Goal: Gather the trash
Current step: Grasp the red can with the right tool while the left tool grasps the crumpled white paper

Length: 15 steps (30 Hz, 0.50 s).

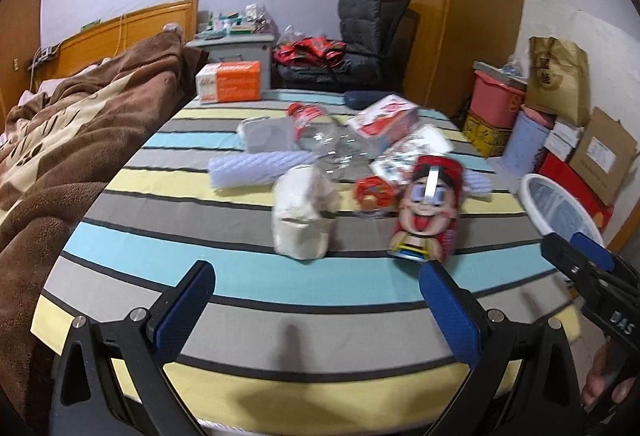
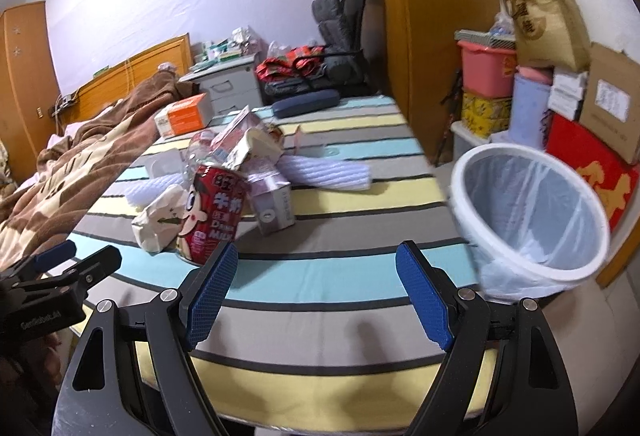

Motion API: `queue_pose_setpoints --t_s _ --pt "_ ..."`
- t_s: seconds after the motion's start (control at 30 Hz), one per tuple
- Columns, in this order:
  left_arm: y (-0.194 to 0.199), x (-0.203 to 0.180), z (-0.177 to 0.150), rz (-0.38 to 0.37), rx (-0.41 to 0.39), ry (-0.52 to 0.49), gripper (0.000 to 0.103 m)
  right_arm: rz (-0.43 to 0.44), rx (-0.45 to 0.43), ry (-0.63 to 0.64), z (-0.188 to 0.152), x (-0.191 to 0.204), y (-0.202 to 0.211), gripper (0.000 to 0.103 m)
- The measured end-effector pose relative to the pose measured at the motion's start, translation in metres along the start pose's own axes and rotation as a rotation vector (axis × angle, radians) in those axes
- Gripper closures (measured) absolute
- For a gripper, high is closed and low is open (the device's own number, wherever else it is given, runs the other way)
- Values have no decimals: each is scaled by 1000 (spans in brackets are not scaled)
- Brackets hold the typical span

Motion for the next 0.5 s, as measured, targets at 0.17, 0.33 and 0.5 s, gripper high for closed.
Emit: queue_pose_setpoints --t_s 0.17,0.33,0.5 --pt "-20 13 12 -13 35 -1 1 46 14 42 12 19 -16 20" --pt "-43 21 27 -39 90 -15 11 115 35 53 24 33 -29 20" --pt "-59 24 36 -70 124 -29 13 149 72 51 29 43 -43 20"
Point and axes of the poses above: each gripper's, at about its wrist camera, not at the fingertips, and y roughly against the way its jaws point, x to its left, z to its top, the point moved 2 cm from there along -y, roughly the way its jaws point, and after that the axes turned 15 degrees about x, right-handed, at the moved point
